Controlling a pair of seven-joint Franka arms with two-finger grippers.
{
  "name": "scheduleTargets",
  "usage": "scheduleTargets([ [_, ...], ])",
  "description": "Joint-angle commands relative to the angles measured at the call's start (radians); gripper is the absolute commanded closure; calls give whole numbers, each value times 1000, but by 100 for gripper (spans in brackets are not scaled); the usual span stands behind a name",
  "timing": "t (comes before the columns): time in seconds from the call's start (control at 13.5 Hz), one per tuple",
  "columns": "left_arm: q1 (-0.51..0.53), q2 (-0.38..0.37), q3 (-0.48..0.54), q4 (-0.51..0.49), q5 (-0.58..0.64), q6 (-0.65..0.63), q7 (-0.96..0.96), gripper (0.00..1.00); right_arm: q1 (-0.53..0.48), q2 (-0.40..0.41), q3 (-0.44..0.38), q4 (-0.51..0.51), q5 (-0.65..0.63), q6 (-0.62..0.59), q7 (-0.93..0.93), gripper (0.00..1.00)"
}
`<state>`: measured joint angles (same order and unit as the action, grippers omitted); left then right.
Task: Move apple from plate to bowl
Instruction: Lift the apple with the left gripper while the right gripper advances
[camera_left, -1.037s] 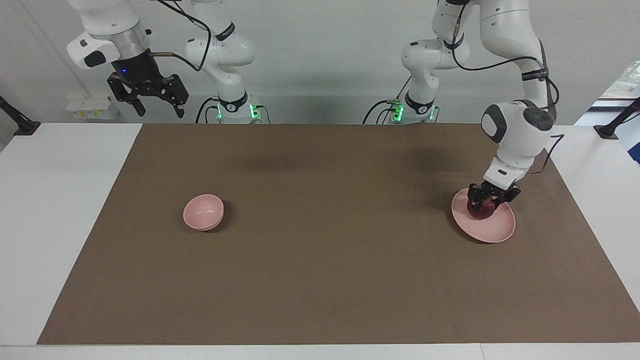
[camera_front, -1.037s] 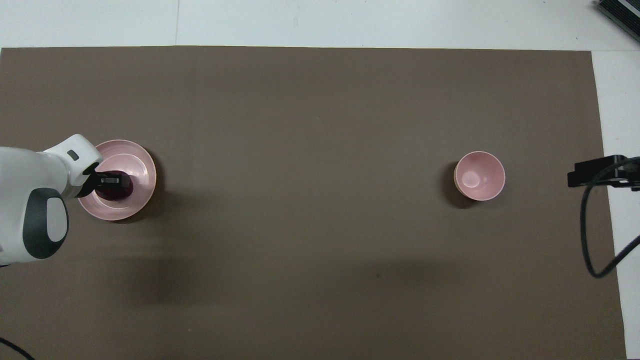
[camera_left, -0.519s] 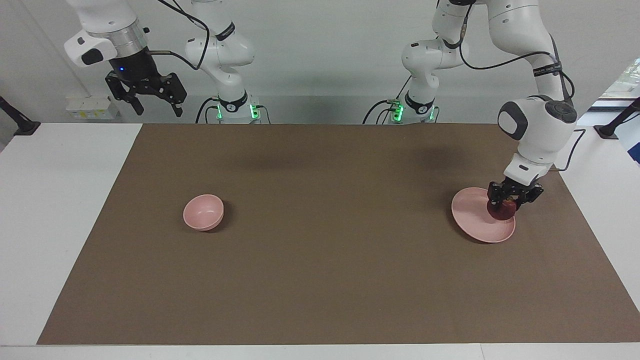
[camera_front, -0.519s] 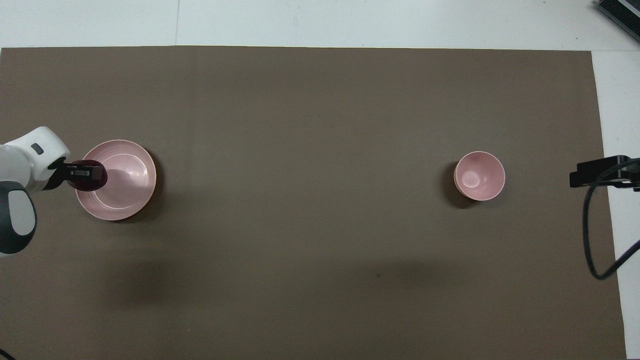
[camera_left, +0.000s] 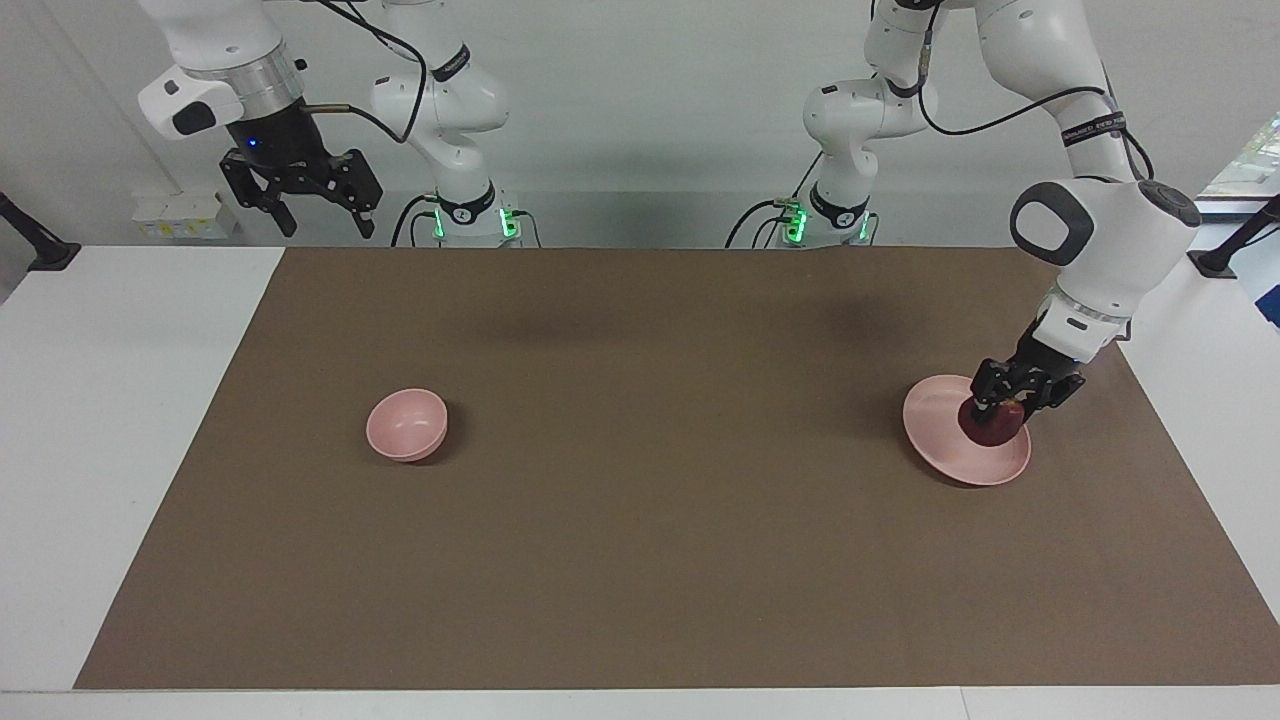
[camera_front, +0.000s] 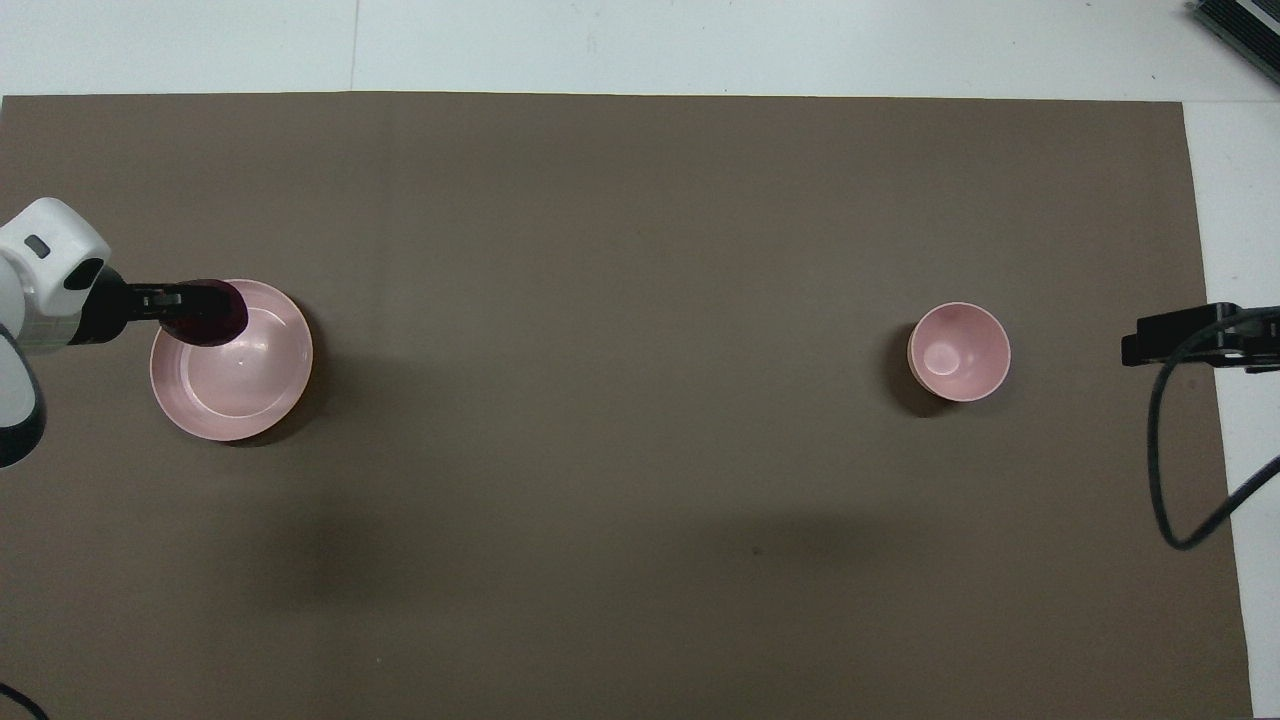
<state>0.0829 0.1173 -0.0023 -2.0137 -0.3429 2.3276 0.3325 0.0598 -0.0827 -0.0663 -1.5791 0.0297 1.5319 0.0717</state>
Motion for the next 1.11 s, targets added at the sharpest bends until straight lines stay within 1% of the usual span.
scheduleTargets([
  [0.0, -12, -2, 1, 15, -134, -25, 100, 100, -3, -8, 2, -35, 24, 43, 7, 0],
  [0.15, -12, -2, -25, 15, -250, -30, 137, 100, -3, -8, 2, -45, 36, 54, 13, 0],
  [0.3, -12, -4, -64, 15, -327, -94, 154, 100, -3, -6, 2, -52, 55, 66, 14, 0],
  [0.44, -11, -7, -100, 15, -468, -109, 152, 100, -3, 10, 2, -55, 87, 86, 20, 0],
  [0.67, -11, -10, -145, 12, -594, -125, 154, 100, -3, 44, 2, -59, 174, 126, 113, 0],
  [0.81, -12, -16, -177, 7, -715, -142, 154, 100, 6, 81, 2, -59, 249, 164, 222, 0],
  [0.96, -11, -39, -209, -3, -800, -142, 154, 100, 31, 151, 2, -59, 350, 210, 328, 0],
  [1.04, -12, -39, -211, -5, -850, -151, 154, 100, 61, 193, 2, -59, 416, 268, 382, 0],
])
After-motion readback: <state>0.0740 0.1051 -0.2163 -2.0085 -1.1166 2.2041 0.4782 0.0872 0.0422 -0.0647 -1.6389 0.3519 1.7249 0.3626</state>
